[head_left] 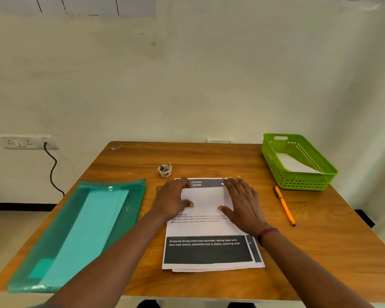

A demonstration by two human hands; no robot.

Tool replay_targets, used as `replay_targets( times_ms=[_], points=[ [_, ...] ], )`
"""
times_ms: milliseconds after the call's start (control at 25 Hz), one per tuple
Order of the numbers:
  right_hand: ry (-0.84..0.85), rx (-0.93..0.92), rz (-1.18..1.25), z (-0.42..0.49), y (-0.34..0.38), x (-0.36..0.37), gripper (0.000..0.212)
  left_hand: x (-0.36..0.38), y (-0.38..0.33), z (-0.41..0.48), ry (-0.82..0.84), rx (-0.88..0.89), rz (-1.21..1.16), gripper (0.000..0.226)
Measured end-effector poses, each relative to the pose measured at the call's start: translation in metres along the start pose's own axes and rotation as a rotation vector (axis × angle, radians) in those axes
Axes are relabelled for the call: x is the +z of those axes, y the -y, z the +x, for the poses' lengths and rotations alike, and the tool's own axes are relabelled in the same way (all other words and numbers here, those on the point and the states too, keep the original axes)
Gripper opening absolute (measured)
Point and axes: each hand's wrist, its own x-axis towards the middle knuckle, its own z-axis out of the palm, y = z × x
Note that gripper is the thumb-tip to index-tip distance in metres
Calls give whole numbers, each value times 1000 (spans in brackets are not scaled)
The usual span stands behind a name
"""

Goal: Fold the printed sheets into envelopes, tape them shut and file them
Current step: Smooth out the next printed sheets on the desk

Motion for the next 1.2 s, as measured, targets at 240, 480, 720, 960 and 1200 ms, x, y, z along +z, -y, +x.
replay_targets(
  times_ms=[240,480,720,960,1200],
  points=[
    [-87,-97,-56,11,-1,-15,37,-4,-4,-7,-118,53,-79,13],
    [16,-112,1,-1,6,-6,26,9,-3,-25,-60,107,105,13],
    [200,-68,-17,-22,0,17,48,41,10,-47,50,93,174,29],
    [352,-85,-97,-28,2,23,77,48,13,-46,239,87,301,74],
    [393,-104,-82,-26,26,31,85,53,6,-44,301,120,441,63]
  ],
)
